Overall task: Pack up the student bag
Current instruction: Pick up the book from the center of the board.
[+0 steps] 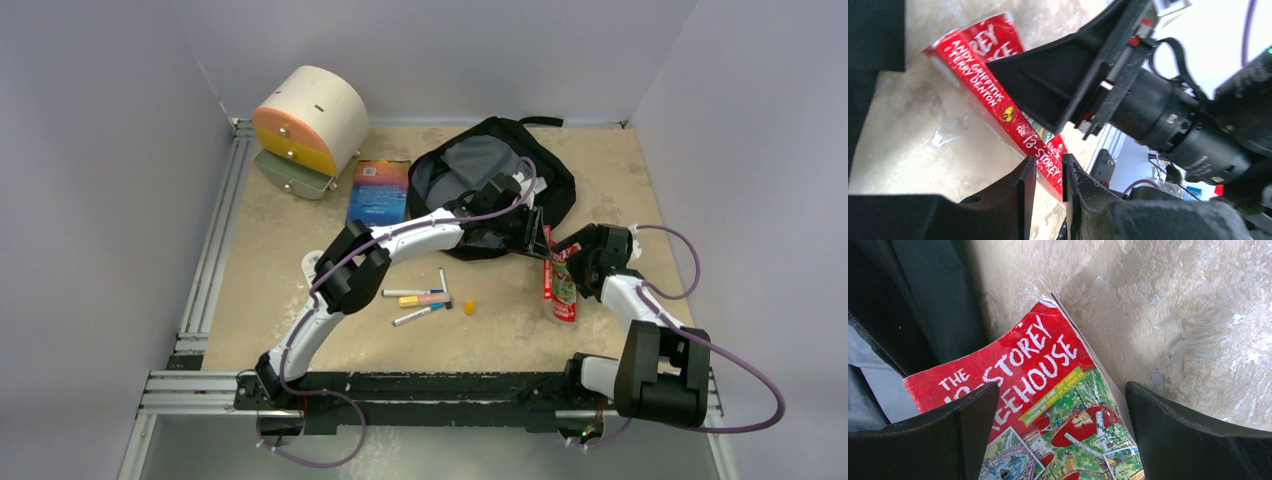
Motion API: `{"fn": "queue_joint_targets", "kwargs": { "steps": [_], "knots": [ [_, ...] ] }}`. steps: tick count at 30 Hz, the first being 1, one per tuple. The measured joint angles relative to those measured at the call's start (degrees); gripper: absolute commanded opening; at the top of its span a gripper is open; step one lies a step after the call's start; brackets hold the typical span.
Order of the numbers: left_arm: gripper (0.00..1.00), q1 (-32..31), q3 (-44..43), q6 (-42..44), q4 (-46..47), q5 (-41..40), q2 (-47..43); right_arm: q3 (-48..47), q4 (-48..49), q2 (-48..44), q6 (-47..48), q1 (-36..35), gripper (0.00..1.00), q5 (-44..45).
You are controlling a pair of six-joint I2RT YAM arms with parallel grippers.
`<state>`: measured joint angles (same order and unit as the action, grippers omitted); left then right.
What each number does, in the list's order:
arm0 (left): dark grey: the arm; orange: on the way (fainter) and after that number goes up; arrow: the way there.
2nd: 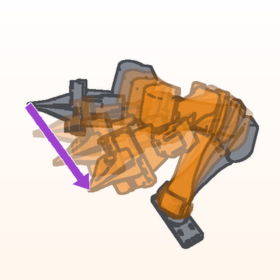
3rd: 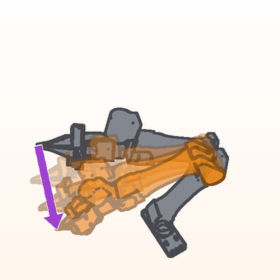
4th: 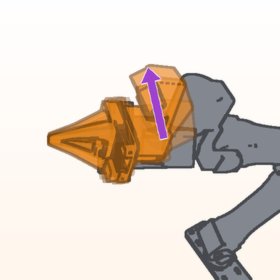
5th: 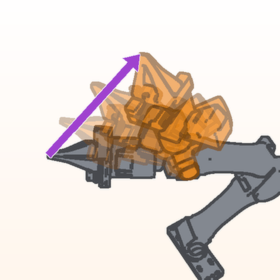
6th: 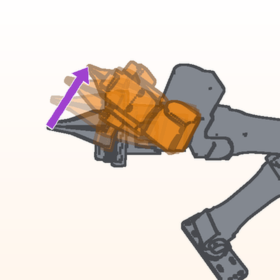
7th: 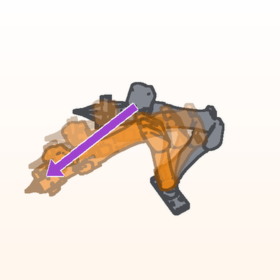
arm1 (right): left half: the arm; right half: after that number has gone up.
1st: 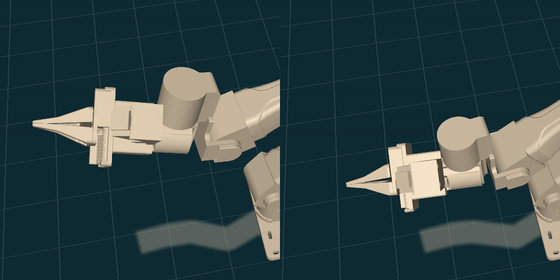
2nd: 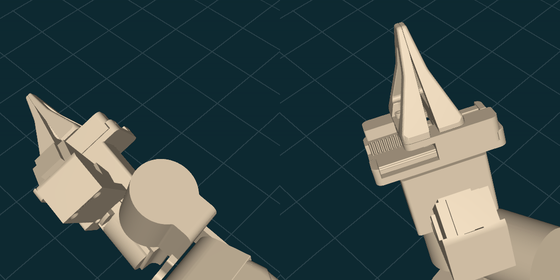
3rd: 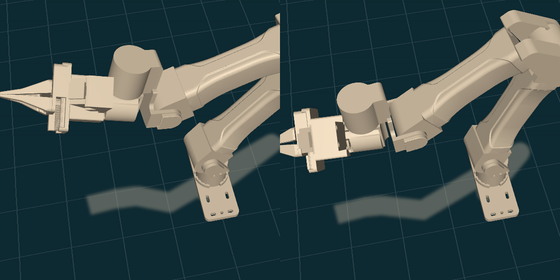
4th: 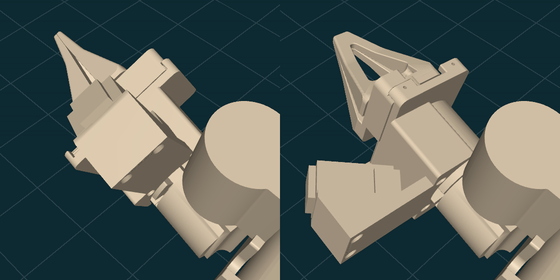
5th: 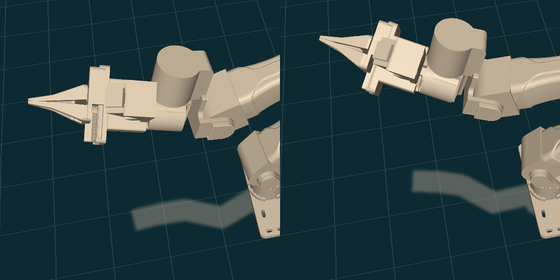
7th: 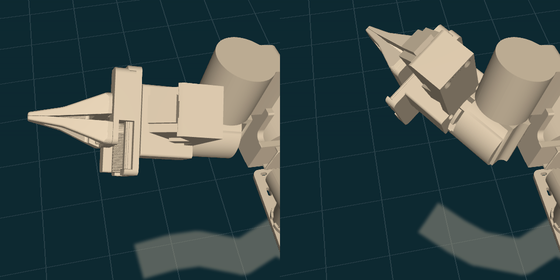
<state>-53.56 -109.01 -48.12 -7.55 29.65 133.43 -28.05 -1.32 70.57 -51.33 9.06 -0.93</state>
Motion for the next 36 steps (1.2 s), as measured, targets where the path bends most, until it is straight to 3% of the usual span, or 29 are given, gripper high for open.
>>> {"fn": "queue_joint_targets", "kwargs": {
  "steps": [14,24,33,36],
  "knots": [
    [0.24,-0.44,0.39,-1.22,8.26,4.26,-0.09,0.81,4.52,0.72,-3.37,0.04,0.98,-8.79],
    [0.25,-0.59,5.9,-0.74,13.6,4.39,-2.12,1.29,3.08,0.37,-5.79,-0.5,0.98,-13.73],
    [0.34,-0.94,9.2,2.95,9.62,0.79,-6.43,1.27,-0.96,-1.4,-5.68,-1.49,0.98,-13.18],
    [0.43,-0.33,11.3,4.94,5.84,-1.7,-9.55,1.01,-3.96,-3.32,-4.5,-1.64,0.98,-11.23]
  ]
}}
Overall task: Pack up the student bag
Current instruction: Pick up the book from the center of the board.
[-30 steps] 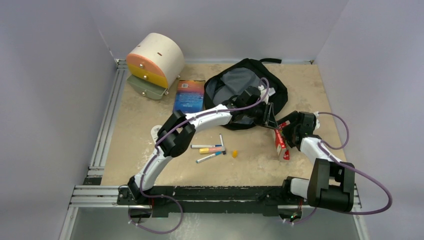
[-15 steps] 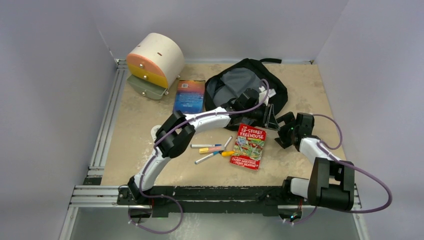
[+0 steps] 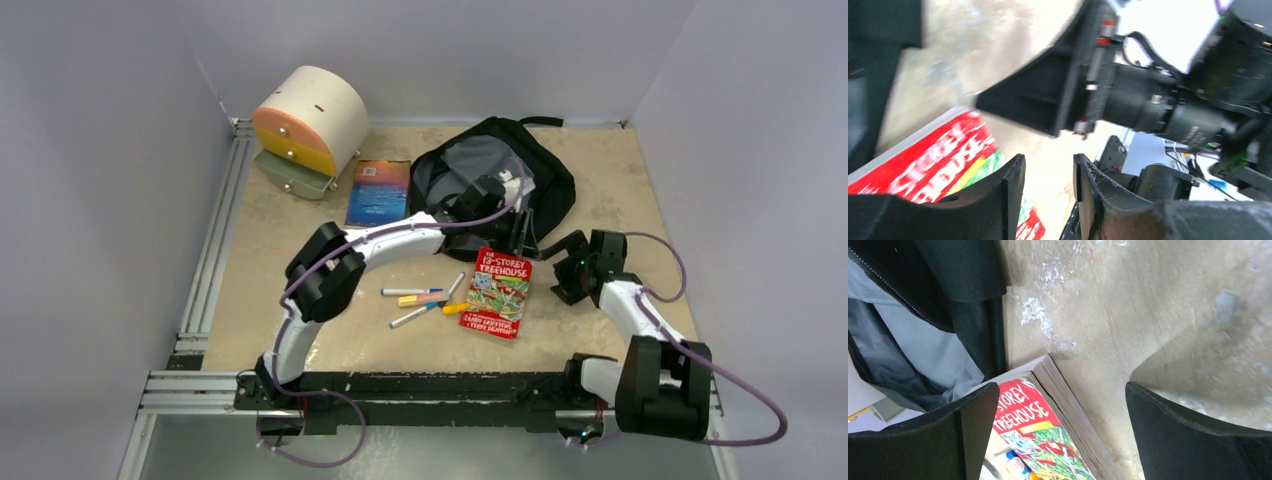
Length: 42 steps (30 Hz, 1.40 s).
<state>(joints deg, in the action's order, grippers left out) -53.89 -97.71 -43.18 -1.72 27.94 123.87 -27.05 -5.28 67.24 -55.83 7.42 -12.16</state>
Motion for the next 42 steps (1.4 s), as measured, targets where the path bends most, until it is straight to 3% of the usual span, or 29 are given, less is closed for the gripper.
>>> {"fn": "queue_joint_targets", "kwargs": {
  "steps": [5,12,18,22,42],
  "knots": [
    [0.52,3.96,10.01,2.75,-4.48,-6.25,-9.09,-0.5,-3.91,-5.81,2.82,0.0,0.99,3.56],
    [0.72,7.28,22.97,3.82,-6.82,-12.63,-20.0,-1.44,-6.12,-10.67,6.71,-0.55,0.99,2.36],
    [0.77,7.32,30.1,3.32,-6.45,-13.0,-21.62,-2.08,-7.8,-9.31,8.28,-8.35,0.99,1.46],
    [0.77,7.32,30.56,3.13,-4.72,-12.26,-20.87,-1.99,-7.39,-7.54,8.35,-11.69,0.99,0.09],
    [0.77,6.91,25.55,2.71,2.38,-7.26,-8.63,4.02,7.58,-1.36,6.58,-11.8,0.96,-5.33]
  ]
}}
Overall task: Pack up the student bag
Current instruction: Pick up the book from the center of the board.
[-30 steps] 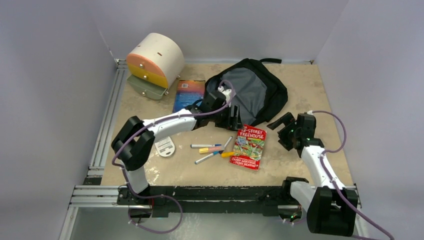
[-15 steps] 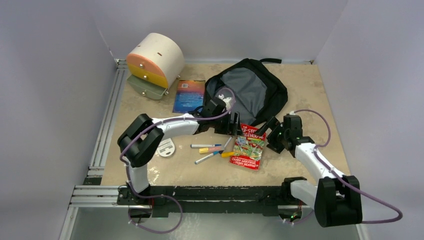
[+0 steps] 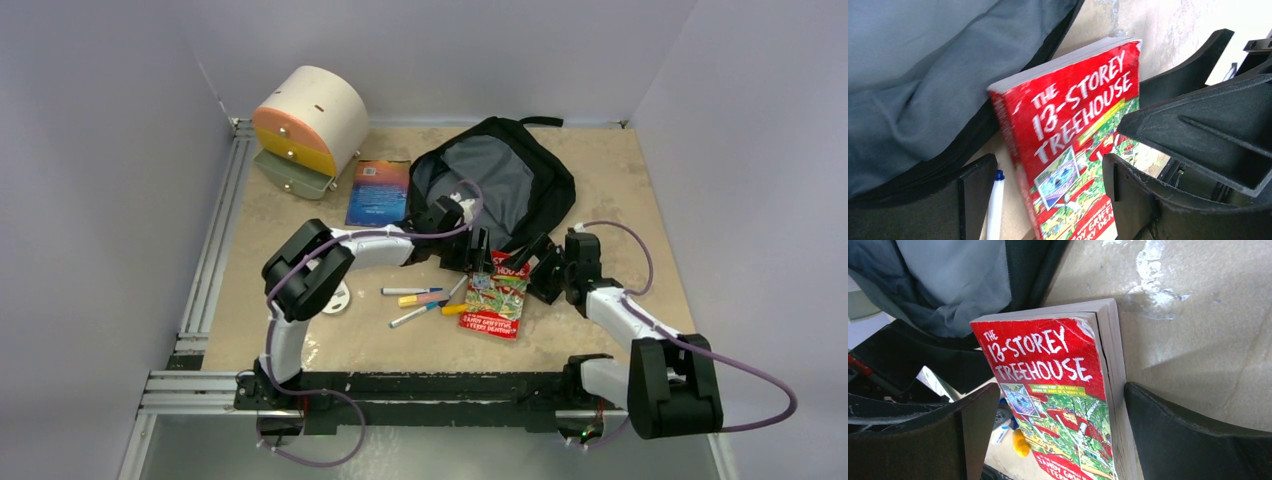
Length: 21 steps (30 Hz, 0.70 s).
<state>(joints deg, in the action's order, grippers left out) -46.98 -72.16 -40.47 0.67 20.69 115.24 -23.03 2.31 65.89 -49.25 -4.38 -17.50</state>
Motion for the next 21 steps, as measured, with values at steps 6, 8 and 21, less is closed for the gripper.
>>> {"fn": "queue_joint_targets", "kwargs": {
  "steps": [6,8,21],
  "knots": [
    [0.74,-1.62,-2.12,0.02,0.94,0.55,1.97,1.68,5.4,1.27,-2.08,0.04,0.91,-2.62],
    [0.7,-1.7,-2.43,0.0,1.53,0.74,2.45,2.6,7.34,1.36,-2.91,0.2,0.87,-3.17],
    [0.28,-1.14,-2.56,-1.09,5.14,1.77,3.04,5.27,10.86,0.94,-5.81,0.39,0.72,-2.23]
  ]
}}
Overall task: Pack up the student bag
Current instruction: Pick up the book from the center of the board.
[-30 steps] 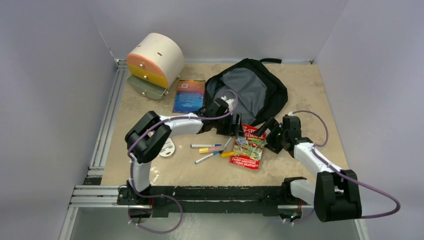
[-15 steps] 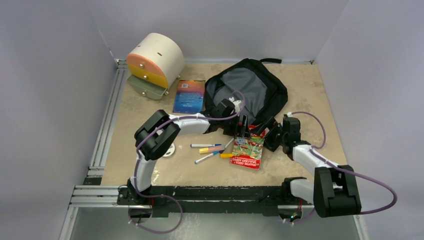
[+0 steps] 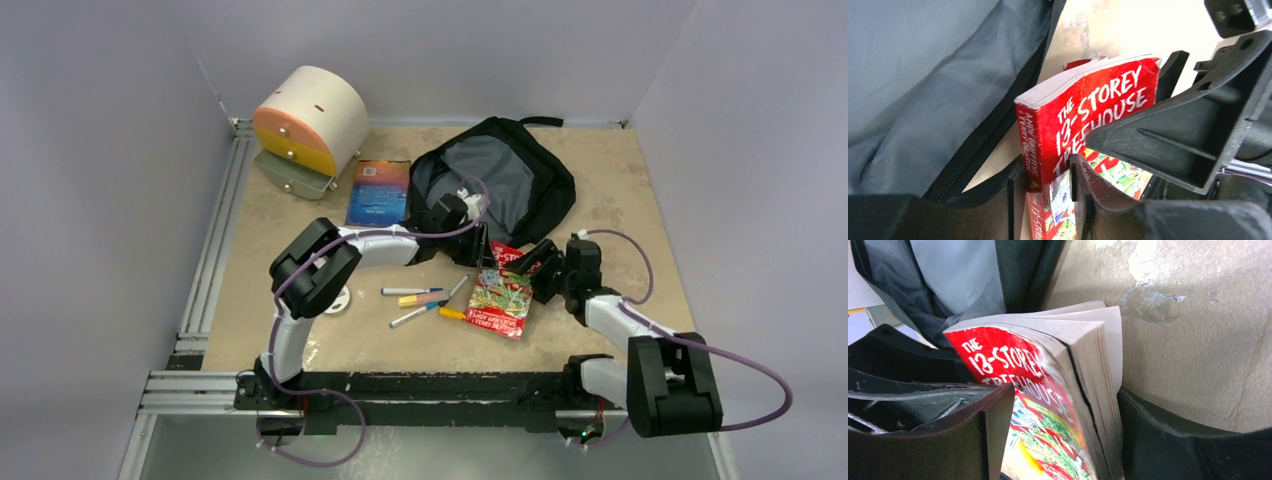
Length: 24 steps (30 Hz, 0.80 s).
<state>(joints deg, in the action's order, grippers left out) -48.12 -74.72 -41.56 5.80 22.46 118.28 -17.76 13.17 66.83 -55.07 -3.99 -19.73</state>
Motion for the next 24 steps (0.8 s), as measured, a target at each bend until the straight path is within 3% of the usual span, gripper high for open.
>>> {"fn": "queue_joint_targets", "kwargs": {
  "steps": [3,5,15,24],
  "knots": [
    [0.16,0.44,0.0,-1.11,1.95,1.51,-0.22,0.04,-0.9,-0.87,0.02,-0.02,0.72,0.9],
    [0.0,0.57,0.0,-1.84,2.97,2.56,-0.39,0.13,-1.66,-1.64,0.02,0.0,0.72,1.49],
    [0.0,0.94,-0.07,-2.99,3.54,6.54,-1.14,-1.29,-12.26,-9.4,1.01,-0.24,0.94,8.07],
    [0.0,3.1,-4.98,-0.24,0.07,8.33,-6.27,-10.29,-19.39,-20.33,1.33,-0.24,0.95,15.93]
  ]
}}
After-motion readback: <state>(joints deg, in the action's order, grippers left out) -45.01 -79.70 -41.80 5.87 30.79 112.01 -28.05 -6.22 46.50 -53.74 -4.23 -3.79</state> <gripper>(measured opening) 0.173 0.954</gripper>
